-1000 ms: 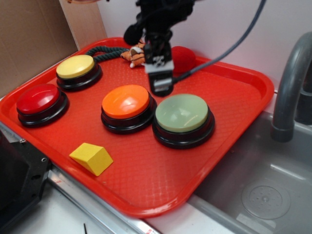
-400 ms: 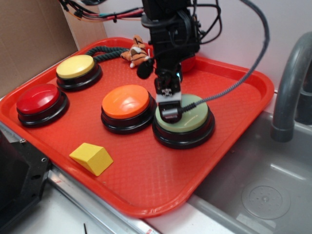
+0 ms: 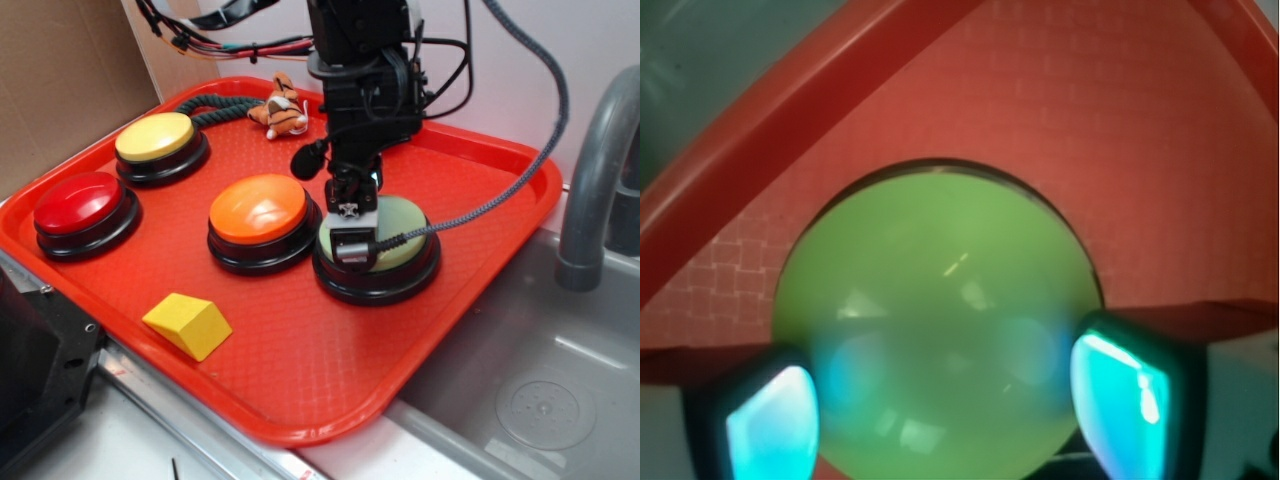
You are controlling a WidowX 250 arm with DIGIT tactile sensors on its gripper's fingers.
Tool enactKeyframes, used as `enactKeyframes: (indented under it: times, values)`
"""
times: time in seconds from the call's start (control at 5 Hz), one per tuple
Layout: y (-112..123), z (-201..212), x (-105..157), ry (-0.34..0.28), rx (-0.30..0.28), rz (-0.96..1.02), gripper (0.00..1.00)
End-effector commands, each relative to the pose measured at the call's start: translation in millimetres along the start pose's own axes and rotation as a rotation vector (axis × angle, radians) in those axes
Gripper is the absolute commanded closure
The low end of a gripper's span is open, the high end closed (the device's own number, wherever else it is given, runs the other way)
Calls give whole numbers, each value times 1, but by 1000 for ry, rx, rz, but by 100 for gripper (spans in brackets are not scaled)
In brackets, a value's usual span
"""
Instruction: Push the green button.
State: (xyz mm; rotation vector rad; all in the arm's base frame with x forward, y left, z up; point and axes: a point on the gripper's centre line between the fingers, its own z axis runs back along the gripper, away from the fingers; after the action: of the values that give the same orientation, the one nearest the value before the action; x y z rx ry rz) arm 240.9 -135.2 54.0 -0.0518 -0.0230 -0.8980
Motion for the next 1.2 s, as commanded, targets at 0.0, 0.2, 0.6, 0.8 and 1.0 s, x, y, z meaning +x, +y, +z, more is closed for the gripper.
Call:
enactKeyframes:
  times: [0.0,0.2,0.6,0.8,1.0]
  values:
    - [-9,15,2,-41,40,-48,0]
    - [-13,36,7,-10,20,-105,0]
    - [-18,55,8,-20,42,-89,0]
    - [-18,58,7,-17,54,-83,0]
    - [-19,64,6,-17,64,-75,0]
